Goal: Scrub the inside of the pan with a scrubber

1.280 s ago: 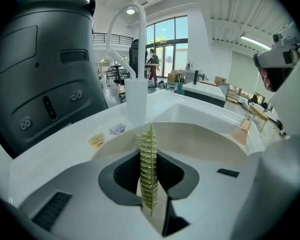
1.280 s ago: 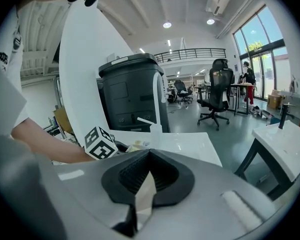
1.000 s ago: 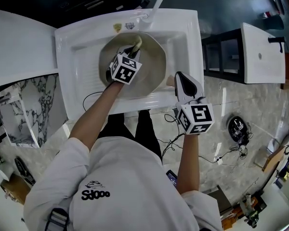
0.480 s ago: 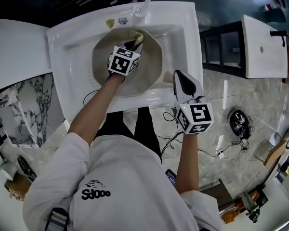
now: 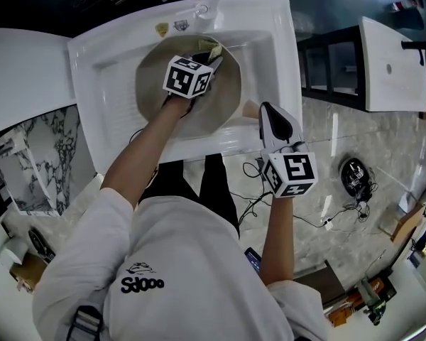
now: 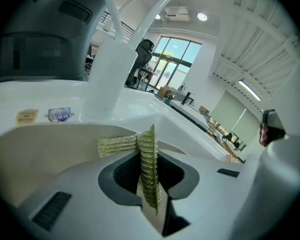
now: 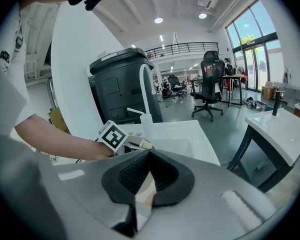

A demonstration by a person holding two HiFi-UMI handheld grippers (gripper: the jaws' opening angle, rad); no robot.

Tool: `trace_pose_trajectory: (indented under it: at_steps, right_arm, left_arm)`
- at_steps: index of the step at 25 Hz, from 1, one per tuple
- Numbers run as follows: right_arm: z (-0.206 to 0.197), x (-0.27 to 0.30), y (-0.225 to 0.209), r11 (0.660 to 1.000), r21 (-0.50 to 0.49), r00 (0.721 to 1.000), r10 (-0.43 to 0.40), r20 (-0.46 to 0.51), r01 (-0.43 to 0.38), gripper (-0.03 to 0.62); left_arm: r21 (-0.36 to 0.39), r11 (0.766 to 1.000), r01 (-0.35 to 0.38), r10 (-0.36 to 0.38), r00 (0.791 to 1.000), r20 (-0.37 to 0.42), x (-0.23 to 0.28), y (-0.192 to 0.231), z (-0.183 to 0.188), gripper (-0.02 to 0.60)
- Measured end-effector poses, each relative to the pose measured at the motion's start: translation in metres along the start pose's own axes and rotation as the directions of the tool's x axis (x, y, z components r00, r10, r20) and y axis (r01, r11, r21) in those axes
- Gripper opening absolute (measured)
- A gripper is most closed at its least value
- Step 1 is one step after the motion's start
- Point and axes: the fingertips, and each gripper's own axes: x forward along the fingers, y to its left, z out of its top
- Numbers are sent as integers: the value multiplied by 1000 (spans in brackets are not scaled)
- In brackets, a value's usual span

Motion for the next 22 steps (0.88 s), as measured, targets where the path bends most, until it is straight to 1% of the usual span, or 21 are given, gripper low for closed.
trace_pose_trajectory:
  at_steps: [2,4,7,10,12,14,17,19,22]
  right_arm:
    - [-1,-1,0,1000,2,1000,-4,1,4,9]
    - [-1,-1,0,1000,3,1000,-7,2,7,9]
    - [0,-2,1,1000,2,1000,-11,7,11,9]
    - [2,-4,3,1000,-2,1000,-15,22,15,9]
    - [3,-6,5,1000,-1,999,-16,30,16,9]
    - [2,-6,6,1000,2,999,-15,33,15,9]
    - [4,-8,9,1000,-1,999,-16,45,16,9]
    - [8,-10,11,1000,-7,998,-14,64,15,9]
    - [12,-13,13,1000,-10,996,-8,85,9,9]
  left_arm:
    - [1,998,62,-62,998,-22,3,-13,-4,71]
    - [-4,991,135,-135,989,-53,6,-28,-11,69]
    - [-25,972,232,-233,966,-109,10,-51,-23,69]
    - [-10,956,294,-292,943,-158,10,-69,-32,69]
    - [-19,943,331,-329,927,-178,8,-75,-37,69]
    - [-53,921,386,-388,900,-199,4,-81,-41,69]
    - [-84,879,470,-475,845,-244,-4,-93,-50,69]
    - [-87,862,500,-503,819,-276,-8,-100,-58,69]
    - [-67,844,533,-524,789,-321,-15,-107,-67,69]
